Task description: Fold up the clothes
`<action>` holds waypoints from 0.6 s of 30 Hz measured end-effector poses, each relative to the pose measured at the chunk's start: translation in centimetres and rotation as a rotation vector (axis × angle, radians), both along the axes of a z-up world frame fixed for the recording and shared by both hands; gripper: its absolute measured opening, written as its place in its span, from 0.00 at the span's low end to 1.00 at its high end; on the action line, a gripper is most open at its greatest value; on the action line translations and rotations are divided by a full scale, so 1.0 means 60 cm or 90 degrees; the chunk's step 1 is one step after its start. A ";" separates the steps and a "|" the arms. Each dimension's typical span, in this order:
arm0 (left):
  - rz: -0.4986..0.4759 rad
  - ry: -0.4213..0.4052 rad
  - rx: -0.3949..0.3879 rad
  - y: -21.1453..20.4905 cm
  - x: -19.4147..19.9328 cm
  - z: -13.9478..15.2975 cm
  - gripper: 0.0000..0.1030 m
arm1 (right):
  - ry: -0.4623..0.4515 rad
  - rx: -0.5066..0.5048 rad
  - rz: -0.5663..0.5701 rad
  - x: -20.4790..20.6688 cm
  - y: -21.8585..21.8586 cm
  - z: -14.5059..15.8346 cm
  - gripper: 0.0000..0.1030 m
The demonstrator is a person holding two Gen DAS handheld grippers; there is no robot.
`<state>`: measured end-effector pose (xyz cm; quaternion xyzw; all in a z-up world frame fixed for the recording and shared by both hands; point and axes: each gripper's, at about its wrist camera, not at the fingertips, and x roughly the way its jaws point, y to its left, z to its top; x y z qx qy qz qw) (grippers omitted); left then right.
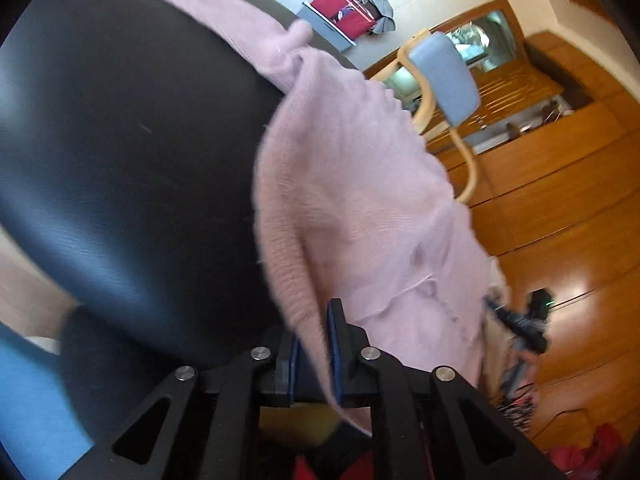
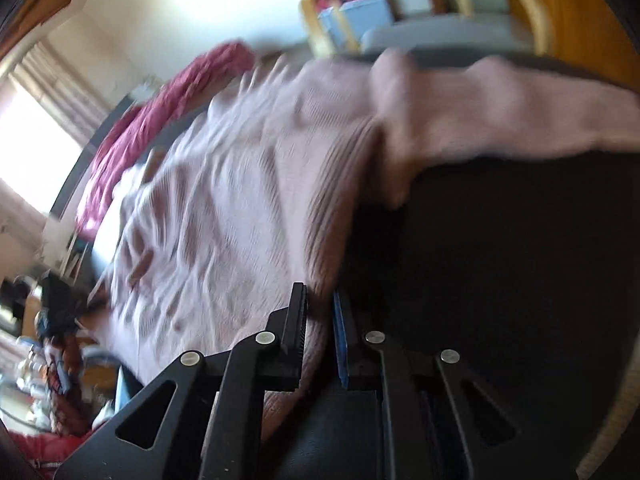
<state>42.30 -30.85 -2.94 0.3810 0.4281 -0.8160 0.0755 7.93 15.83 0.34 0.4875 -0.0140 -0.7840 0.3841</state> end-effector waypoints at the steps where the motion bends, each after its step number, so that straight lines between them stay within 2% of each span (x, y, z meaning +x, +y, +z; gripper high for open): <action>1: 0.008 -0.003 -0.019 -0.005 0.008 0.010 0.13 | 0.026 -0.006 -0.023 -0.001 0.007 0.016 0.14; 3: 0.030 0.020 -0.082 -0.004 0.004 0.049 0.13 | 0.082 -0.015 -0.031 0.006 0.004 0.046 0.14; 4: 0.041 0.033 -0.115 -0.003 0.001 0.069 0.13 | 0.108 -0.017 -0.012 0.013 -0.009 0.059 0.15; 5: 0.022 0.054 -0.138 0.010 -0.010 0.084 0.14 | 0.123 -0.015 0.026 0.022 -0.032 0.066 0.17; 7: -0.058 0.091 -0.173 0.053 -0.052 0.104 0.17 | 0.129 -0.004 0.129 0.047 -0.092 0.065 0.42; 8: -0.097 0.097 -0.190 0.074 -0.074 0.106 0.17 | 0.131 0.005 0.183 0.065 -0.124 0.059 0.47; 10: -0.166 0.078 -0.245 0.124 -0.119 0.100 0.17 | 0.154 0.034 0.250 0.098 -0.162 0.040 0.49; 13: -0.237 0.018 -0.334 0.184 -0.177 0.070 0.17 | 0.193 0.083 0.336 0.147 -0.210 0.011 0.49; 16: -0.277 -0.034 -0.396 0.215 -0.208 0.032 0.17 | 0.233 0.132 0.422 0.196 -0.258 -0.019 0.49; 18: -0.284 -0.038 -0.430 0.224 -0.216 0.018 0.18 | 0.259 0.165 0.431 0.205 -0.265 -0.033 0.49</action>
